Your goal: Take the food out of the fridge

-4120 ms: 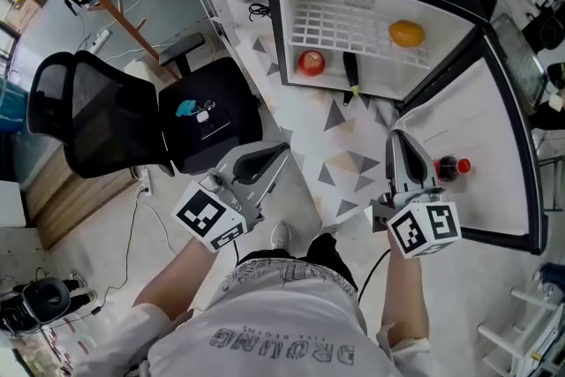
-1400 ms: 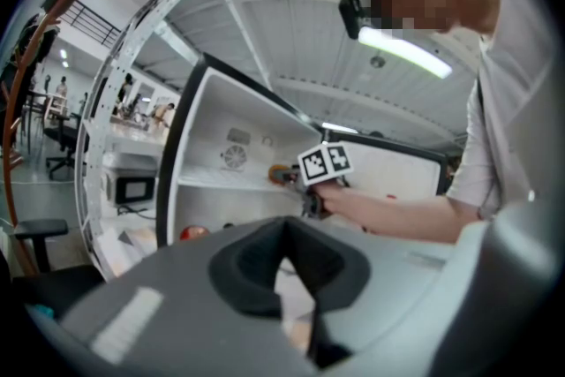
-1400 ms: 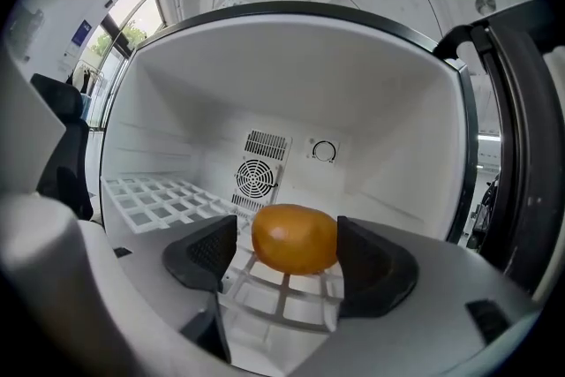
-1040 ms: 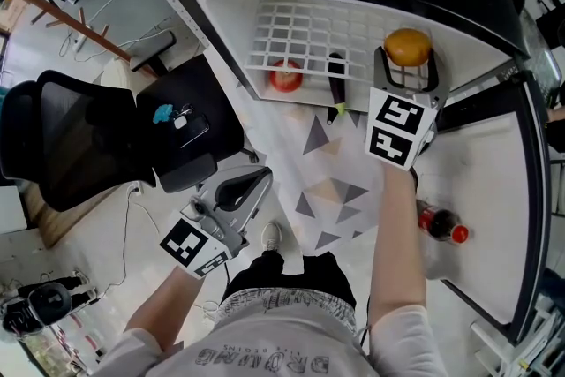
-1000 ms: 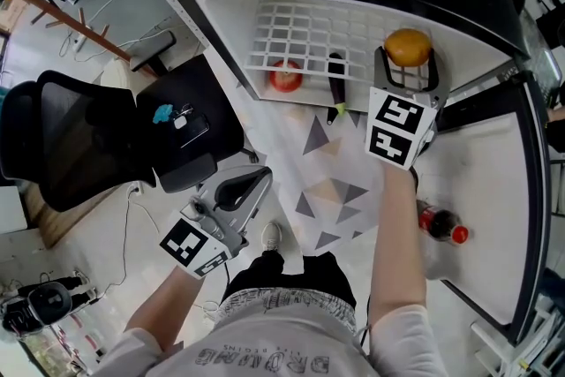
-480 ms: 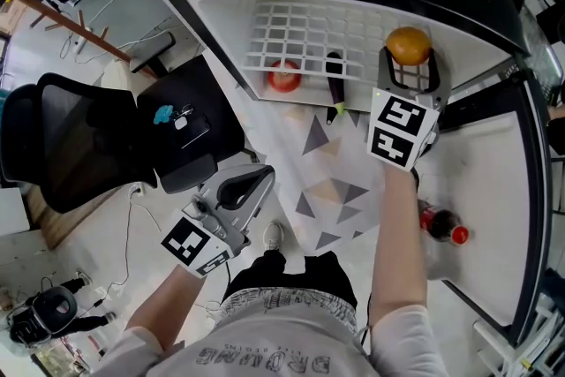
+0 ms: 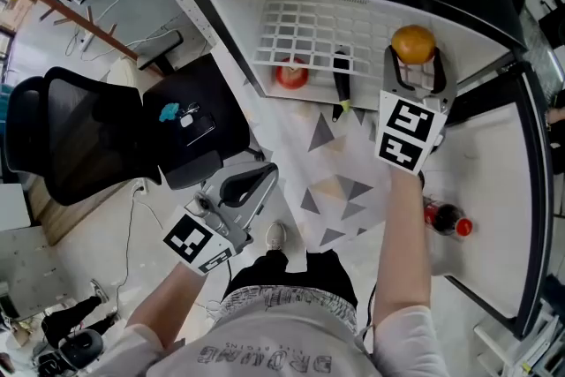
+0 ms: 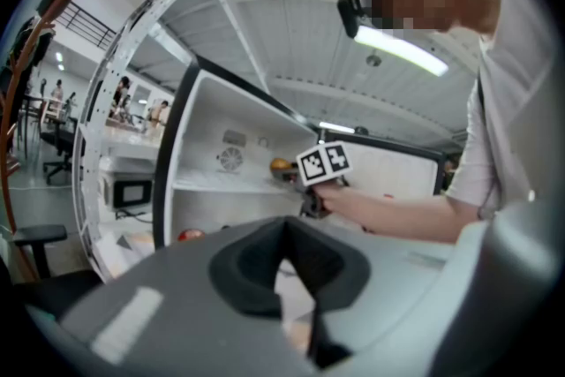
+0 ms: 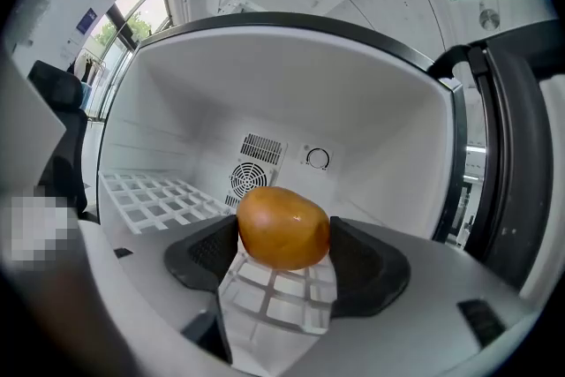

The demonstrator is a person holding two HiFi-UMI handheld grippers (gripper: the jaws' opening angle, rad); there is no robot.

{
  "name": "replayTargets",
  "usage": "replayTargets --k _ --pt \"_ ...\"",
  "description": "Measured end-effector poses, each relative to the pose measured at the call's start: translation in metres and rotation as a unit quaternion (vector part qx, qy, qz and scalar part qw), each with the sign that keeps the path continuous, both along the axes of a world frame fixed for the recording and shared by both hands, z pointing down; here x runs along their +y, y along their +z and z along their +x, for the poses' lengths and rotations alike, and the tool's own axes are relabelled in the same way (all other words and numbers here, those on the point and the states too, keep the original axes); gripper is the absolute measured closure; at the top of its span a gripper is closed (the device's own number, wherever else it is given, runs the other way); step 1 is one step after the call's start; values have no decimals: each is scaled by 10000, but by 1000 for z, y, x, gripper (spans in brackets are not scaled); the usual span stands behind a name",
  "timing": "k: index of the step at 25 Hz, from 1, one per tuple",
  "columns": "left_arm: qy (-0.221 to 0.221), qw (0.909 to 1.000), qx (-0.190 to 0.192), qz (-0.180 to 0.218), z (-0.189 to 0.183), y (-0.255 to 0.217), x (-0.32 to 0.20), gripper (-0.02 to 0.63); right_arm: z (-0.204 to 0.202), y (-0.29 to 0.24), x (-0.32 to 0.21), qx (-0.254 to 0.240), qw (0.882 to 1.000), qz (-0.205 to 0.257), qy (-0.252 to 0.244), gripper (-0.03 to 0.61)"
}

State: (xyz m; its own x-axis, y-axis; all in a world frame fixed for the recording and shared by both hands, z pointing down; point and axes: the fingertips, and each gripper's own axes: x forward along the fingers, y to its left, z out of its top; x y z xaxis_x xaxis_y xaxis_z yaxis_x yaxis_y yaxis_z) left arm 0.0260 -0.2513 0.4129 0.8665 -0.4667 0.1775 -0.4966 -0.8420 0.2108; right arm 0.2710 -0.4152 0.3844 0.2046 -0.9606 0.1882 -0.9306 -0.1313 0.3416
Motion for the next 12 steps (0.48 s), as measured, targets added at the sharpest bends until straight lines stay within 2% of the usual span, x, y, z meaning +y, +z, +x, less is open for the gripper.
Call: replayTargets --k 12 --pt "-53 9998 77 169 -17 -16 17 607 -25 -22 31 -3 9998 106 -193 259"
